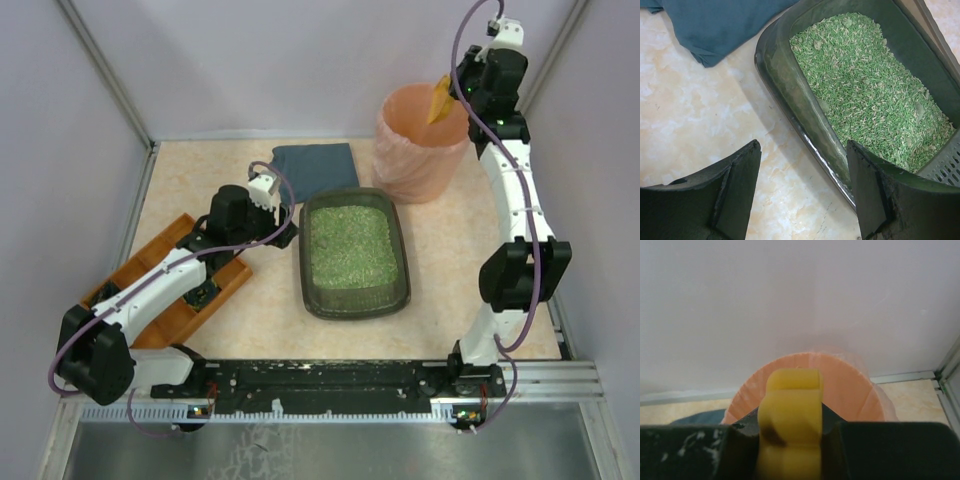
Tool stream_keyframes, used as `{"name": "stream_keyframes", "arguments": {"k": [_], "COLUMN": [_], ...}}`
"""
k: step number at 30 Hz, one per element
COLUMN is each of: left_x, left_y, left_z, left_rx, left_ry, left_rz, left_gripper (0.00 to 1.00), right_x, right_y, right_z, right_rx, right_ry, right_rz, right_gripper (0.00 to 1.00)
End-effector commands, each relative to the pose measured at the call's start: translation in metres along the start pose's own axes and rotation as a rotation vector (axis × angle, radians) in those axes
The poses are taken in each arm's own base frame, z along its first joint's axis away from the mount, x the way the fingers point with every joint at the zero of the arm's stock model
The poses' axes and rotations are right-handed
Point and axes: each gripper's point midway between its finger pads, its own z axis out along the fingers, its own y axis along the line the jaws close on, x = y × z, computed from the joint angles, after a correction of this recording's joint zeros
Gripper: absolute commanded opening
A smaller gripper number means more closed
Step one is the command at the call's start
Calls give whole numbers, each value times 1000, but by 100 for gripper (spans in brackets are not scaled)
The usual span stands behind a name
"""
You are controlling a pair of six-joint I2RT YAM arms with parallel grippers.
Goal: Clean the litter box
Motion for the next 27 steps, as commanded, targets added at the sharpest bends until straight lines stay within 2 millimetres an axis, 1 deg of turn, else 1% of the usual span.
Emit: {"name": "stream_keyframes", "arguments": {"k": [1, 3, 5, 6, 8, 10, 14, 17, 19, 20, 21, 25, 26, 27], "left_x": [-14, -13, -12, -11, -9, -7, -4, -3, -2, 0, 0, 3, 4, 5], "left_y": [-2, -2, -2, -2, -3, -4, -6, -6, -6, -6, -7, -9, -9, -9], "left_z": [0, 1, 2, 2, 4, 6, 8, 9, 10, 11, 11, 14, 15, 15], "left_rx": [11, 13, 15, 15, 27, 34, 48, 49, 54, 54, 58, 70, 73, 75], "left_ry": [-26, -22, -16, -15, -5, 5, 25, 31, 36, 40, 43, 57, 61, 64], "left_rz": [6, 7, 5, 6, 10, 17, 20, 19, 18, 16, 15, 10, 8, 7], "left_gripper": [75, 75, 75, 75, 75, 75, 75, 75, 75, 75, 75, 75, 75, 74], "right_x": [-36, -46, -57, -63, -66, -73, -70, -63, -52, -36, -25, 31, 40, 54], "right_y": [-7, 2, 15, 22, 36, 55, 84, 105, 118, 123, 128, 148, 153, 156], "right_z": [-11, -18, -30, -38, -50, -69, -98, -124, -140, -145, -152, -178, -188, -193], "right_rx": [59, 27, -20, -36, -72, -119, -244, -371, -442, -466, -481, -541, -560, -572], "right_ry": [-65, -82, -102, -114, -112, -117, -103, -104, -91, -60, -43, 43, 47, 63], "right_rz": [-126, -121, -110, -104, -111, -122, -97, -51, -34, -36, -44, -60, -55, -47], "right_gripper": [0, 0, 0, 0, 0, 0, 0, 0, 0, 0, 0, 0, 0, 0]}}
